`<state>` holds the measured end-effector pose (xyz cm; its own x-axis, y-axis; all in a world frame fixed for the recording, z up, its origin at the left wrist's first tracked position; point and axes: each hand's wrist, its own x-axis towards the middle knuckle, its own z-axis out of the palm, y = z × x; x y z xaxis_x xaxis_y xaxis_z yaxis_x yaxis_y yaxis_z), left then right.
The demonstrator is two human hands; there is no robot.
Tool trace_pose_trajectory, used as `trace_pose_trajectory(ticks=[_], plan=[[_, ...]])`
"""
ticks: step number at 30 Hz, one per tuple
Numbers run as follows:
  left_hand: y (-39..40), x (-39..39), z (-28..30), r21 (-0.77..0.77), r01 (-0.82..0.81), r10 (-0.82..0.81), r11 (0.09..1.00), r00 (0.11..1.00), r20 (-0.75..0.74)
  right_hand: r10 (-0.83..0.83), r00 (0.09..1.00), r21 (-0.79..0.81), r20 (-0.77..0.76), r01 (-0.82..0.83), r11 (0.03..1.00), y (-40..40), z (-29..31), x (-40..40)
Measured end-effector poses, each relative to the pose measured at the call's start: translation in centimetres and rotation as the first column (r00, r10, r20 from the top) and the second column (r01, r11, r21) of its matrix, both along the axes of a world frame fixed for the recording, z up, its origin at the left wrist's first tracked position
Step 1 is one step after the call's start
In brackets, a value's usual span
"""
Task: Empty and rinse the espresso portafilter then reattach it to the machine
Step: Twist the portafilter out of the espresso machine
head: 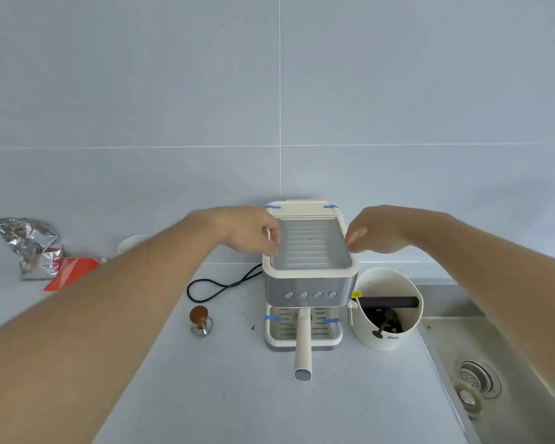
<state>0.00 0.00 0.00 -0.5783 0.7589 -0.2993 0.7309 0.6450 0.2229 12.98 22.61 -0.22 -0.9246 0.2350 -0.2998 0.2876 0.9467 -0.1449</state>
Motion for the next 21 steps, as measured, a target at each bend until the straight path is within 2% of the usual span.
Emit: trace_pose_trajectory(ticks=[3,6,8,10,12,17,21], plan=[[0.0,0.0,-2.2,0.101,-0.010,0.008,0.995,1.000,0.014,-0.052,0.996,-0.049,-0.076,0.049,0.998,0.2,-2.3,0.8],[0.0,0.5,-4.3,0.163,0.027,-0.026,0.986,1.000,-0.013,-0.137,0.972,-0.167,-0.190,0.106,0.980,0.2,-5.4,1.9],[0.2,0.9,-5.3,0.201,0.080,-0.071,0.976,0.996,-0.049,-0.146,0.953,-0.234,-0.266,0.084,0.969,0.3,-7.2,2.3],[0.3,1.4,-6.3,0.223,0.134,-0.120,0.965,0.990,-0.075,-0.120,0.946,-0.267,-0.302,0.037,0.963,0.0,-8.7,2.7],[0.5,1.6,-7.5,0.234,0.160,-0.147,0.959,0.987,-0.070,-0.160,0.935,-0.325,-0.316,0.052,0.944,-0.1,-10.0,2.9],[0.6,1.5,-10.7,0.330,0.184,-0.168,0.926,0.983,-0.076,-0.175,0.854,-0.320,-0.489,0.011,0.947,-0.2,-12.7,3.3],[1.6,1.3,-12.0,0.354,0.251,-0.197,0.901,0.964,-0.181,-0.142,0.786,-0.286,-0.602,-0.046,0.957,-0.6,-13.9,3.5]])
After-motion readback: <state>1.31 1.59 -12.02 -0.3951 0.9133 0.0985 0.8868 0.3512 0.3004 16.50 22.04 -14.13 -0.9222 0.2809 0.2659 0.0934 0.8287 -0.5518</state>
